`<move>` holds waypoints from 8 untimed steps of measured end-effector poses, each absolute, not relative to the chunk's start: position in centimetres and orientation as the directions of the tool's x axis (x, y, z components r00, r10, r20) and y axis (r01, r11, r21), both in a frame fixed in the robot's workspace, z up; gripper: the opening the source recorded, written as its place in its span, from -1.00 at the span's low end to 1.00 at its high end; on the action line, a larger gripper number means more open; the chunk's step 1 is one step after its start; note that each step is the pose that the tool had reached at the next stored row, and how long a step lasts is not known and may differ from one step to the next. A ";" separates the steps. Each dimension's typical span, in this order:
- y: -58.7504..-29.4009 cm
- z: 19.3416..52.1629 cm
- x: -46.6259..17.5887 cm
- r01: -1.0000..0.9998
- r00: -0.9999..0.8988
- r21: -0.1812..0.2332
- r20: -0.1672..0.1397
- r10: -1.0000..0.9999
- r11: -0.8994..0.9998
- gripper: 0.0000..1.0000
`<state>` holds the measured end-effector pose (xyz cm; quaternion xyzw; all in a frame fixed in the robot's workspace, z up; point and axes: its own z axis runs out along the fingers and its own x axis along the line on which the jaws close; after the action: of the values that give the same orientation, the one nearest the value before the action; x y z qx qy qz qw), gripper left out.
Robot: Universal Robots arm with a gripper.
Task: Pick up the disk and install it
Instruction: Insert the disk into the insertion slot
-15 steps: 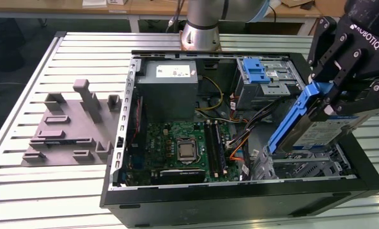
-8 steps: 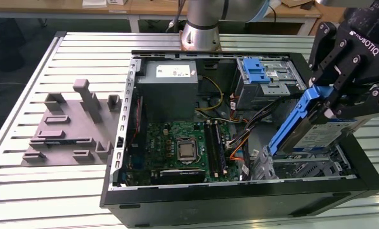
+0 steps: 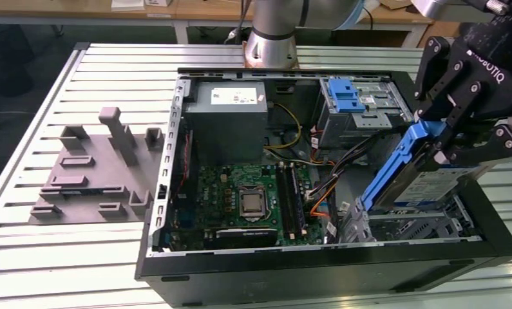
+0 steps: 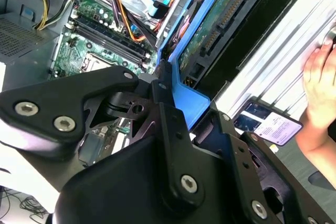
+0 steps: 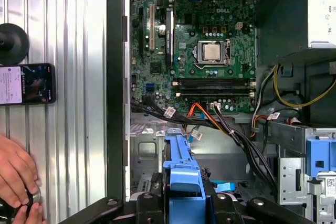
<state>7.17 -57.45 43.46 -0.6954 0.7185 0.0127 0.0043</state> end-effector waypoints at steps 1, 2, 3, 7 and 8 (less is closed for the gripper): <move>-57.5 43.4 7.2 -0.999 -0.033 0.012 -0.024 -0.999 0.032 -0.27; -57.5 43.3 7.2 -0.999 -0.033 0.012 -0.024 -0.999 0.032 -0.27; -57.5 43.2 7.2 -0.999 -0.033 0.012 -0.024 -0.999 0.032 -0.27; -57.5 42.8 7.2 -0.999 -0.033 0.012 -0.024 -0.999 0.032 -0.27; -57.5 42.6 7.2 -0.999 -0.033 0.012 -0.024 -0.999 0.032 -0.27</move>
<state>7.17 -57.46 42.60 -0.6954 0.7185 0.0127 0.0044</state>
